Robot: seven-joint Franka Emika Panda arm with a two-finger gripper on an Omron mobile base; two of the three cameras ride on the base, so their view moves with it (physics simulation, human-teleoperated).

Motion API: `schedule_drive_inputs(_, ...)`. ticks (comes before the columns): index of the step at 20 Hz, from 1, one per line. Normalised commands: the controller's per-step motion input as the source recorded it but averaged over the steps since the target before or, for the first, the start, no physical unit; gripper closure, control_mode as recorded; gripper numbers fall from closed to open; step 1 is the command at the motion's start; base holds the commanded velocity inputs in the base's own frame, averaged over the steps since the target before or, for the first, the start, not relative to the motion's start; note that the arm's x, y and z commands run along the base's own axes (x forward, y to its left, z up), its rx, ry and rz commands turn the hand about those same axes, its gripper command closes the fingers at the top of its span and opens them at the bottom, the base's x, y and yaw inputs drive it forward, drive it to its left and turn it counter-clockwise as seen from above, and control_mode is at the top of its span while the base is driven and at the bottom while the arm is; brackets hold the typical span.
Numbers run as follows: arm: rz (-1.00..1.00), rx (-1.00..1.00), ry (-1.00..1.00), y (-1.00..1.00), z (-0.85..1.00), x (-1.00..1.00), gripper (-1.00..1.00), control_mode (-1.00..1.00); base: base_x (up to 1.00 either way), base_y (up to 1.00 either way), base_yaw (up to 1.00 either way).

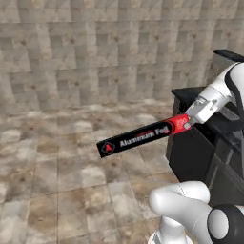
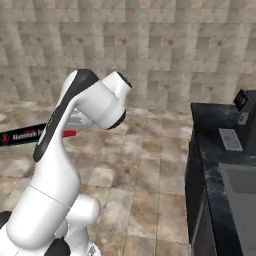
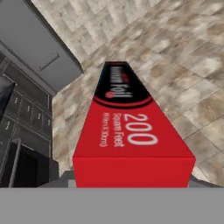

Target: Retrieve the tupperware and aluminum foil from the cabinet and place them on the dining counter near the plate with lime and avocado to prepare for storing leftovers.

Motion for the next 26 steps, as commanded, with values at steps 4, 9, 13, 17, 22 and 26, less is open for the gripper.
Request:
schedule_drive_inputs(4,0.00,0.00,0.00,0.00,0.00,0.00,1.00,1.00,0.34,0.20,-0.78)
schedule_drive_inputs(9,0.00,0.00,0.00,0.00,0.00,0.00,1.00,1.00,0.72,0.55,-0.64)
schedule_drive_inputs(13,0.00,0.00,0.00,0.00,0.00,0.00,1.00,1.00,0.89,0.84,-0.55)
schedule_drive_inputs(17,0.00,0.00,0.00,0.00,0.00,0.00,1.00,1.00,0.90,0.96,-0.53)
schedule_drive_inputs(22,0.00,0.00,0.00,0.00,0.00,0.00,1.00,1.00,0.85,1.00,-0.52)
schedule_drive_inputs(26,0.00,0.00,0.00,0.00,0.00,0.00,1.00,1.00,0.71,1.00,-0.51)
